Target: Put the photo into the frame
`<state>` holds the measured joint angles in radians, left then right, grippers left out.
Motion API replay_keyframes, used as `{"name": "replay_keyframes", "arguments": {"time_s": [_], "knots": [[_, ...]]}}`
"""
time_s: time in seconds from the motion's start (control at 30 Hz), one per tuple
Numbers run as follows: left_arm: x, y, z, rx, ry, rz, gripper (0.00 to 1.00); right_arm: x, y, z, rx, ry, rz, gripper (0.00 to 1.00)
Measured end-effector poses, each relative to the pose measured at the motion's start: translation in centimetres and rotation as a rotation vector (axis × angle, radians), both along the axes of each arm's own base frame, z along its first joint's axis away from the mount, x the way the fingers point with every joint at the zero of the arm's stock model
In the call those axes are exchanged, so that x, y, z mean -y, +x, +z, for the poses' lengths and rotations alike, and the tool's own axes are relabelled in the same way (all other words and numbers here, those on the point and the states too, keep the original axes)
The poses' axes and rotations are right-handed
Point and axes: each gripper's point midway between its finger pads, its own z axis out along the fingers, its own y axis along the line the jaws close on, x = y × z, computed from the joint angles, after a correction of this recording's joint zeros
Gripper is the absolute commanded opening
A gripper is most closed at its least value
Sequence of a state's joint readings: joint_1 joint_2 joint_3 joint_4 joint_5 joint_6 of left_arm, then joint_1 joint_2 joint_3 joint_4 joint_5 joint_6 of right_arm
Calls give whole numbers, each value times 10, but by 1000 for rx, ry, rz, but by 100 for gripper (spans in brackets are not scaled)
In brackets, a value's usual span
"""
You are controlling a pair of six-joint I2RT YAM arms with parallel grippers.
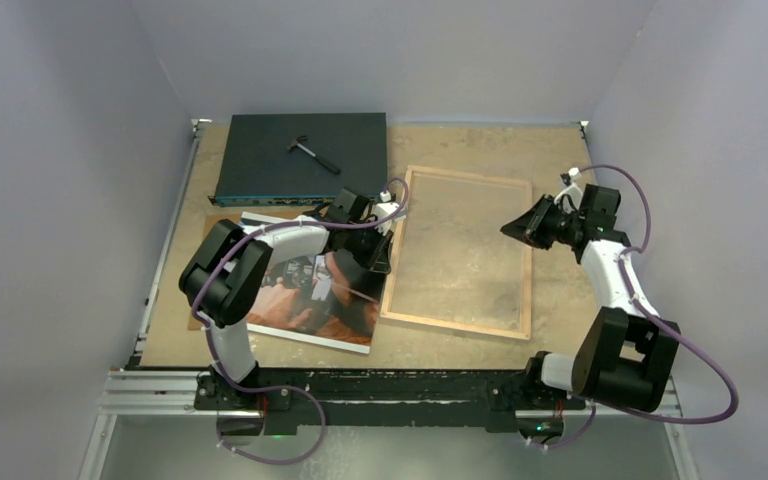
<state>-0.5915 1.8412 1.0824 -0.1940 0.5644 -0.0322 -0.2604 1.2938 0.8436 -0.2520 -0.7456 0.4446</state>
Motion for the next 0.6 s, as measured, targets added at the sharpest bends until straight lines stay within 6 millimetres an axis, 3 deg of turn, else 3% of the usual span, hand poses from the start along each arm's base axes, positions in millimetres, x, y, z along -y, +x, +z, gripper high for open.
{"name": "replay_keyframes", "arguments": {"time_s": [0.13,0.6], "knots": [[0,0,0,0,0,0,0,3,2,1,13,-23,-12,0],[1,0,-1,0,-1,-1,0,3,5,-7,22,-35,19,0]]}}
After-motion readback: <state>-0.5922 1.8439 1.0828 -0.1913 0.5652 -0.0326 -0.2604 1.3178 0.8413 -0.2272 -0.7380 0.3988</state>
